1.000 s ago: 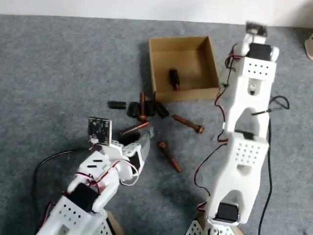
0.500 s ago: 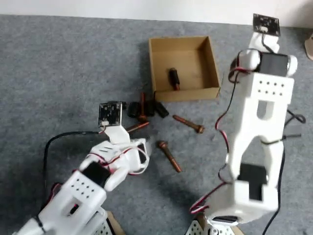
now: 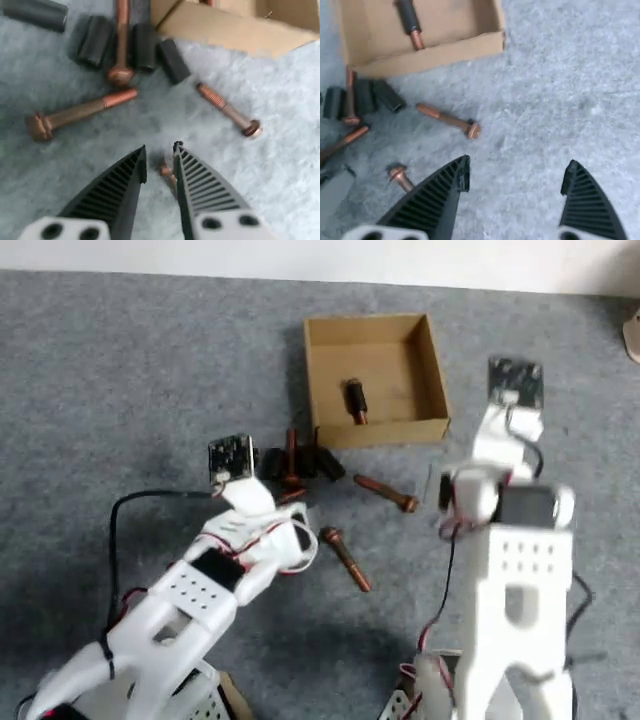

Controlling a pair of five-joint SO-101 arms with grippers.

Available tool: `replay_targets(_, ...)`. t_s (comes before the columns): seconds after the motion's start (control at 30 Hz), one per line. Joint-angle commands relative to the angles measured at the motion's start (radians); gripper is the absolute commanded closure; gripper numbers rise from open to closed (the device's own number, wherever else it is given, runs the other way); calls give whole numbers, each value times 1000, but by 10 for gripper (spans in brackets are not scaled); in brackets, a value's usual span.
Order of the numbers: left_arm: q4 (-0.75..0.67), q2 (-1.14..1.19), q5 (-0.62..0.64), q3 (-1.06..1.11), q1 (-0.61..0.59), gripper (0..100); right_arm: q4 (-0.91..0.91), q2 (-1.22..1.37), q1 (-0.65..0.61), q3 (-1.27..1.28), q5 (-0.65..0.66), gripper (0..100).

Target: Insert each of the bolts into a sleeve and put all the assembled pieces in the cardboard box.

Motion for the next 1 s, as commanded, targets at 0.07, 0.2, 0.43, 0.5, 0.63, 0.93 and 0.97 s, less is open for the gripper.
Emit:
replay_targets(0.07,100,116,58,-180,56,903,-116,-259,-15,186,-48,716)
replay_targets(0.2,103,240,72,-231,73,903,-179,-354,-16,259,-63,716)
replay_targets(0.43,106,407,133,-315,97,902,-217,-374,-18,309,-60,716)
replay_targets(0.5,107,435,157,-337,97,902,-217,-377,-18,312,-58,716)
replay_targets(0.63,107,461,184,-349,102,902,-217,-375,-16,312,-58,716)
replay_targets(0.93,106,461,221,-349,268,899,-298,-375,-13,380,-51,716)
replay_targets(0.97,106,461,242,-349,282,899,-300,-375,-13,384,-38,716)
